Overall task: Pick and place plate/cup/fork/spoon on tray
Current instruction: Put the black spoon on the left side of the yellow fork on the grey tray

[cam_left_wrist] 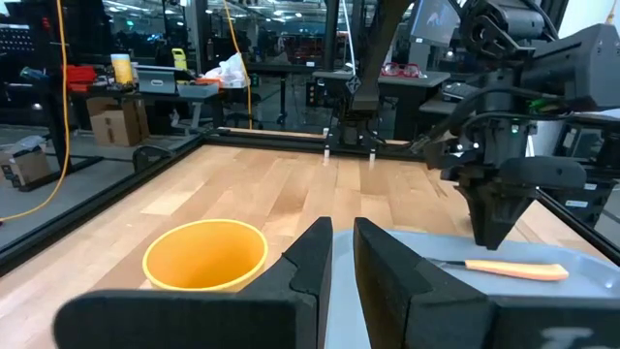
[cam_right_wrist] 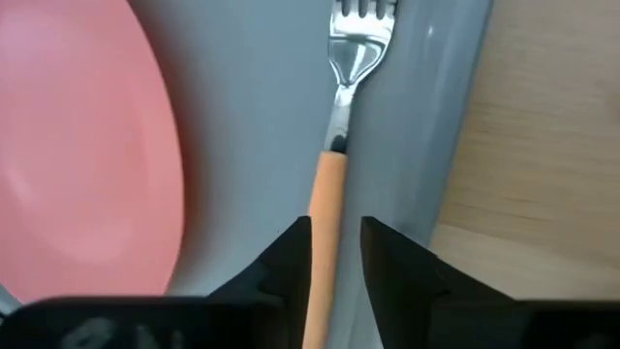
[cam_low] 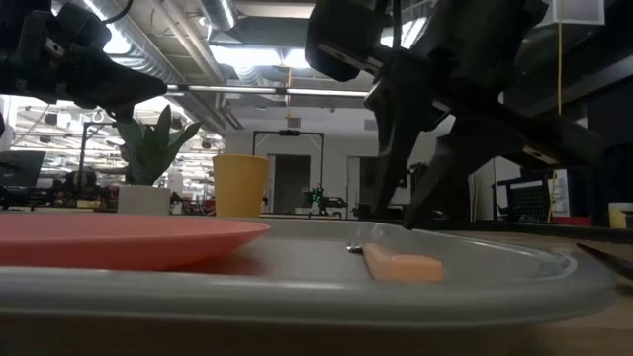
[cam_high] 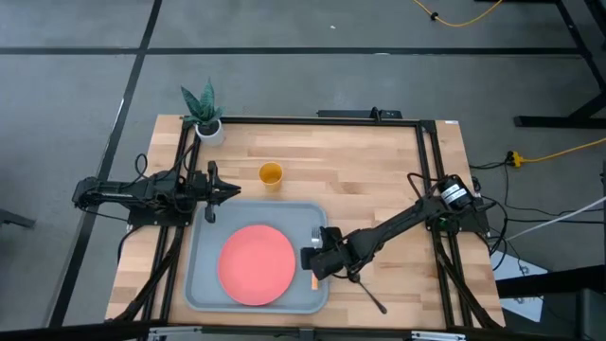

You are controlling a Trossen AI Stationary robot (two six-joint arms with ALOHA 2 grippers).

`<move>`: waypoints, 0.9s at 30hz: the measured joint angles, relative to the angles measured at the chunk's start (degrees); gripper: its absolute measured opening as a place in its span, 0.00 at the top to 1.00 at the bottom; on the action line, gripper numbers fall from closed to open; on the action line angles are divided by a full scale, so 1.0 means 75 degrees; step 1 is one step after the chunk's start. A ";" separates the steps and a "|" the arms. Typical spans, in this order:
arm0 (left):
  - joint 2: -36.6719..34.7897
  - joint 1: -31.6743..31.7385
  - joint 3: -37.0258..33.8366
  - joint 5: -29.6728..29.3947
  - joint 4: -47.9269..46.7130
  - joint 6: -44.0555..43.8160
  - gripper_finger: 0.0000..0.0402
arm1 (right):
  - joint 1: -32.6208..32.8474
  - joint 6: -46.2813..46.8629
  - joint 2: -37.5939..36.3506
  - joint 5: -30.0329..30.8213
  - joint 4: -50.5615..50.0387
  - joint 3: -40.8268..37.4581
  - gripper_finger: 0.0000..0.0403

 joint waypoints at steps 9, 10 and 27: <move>0.0000 -0.0001 0.0002 0.0000 0.0000 0.0000 0.90 | 0.0035 -0.1403 -0.0704 -0.0033 -0.0294 0.0009 0.76; 0.0000 0.0002 0.0001 0.0000 0.0000 0.0000 0.90 | 0.0088 -0.1656 -0.0820 -0.0158 -0.0368 0.0009 0.76; 0.0000 0.0002 0.0002 0.0000 0.0000 0.0000 0.90 | 0.2155 -0.1621 -0.0899 -0.1472 -0.3046 0.0006 0.77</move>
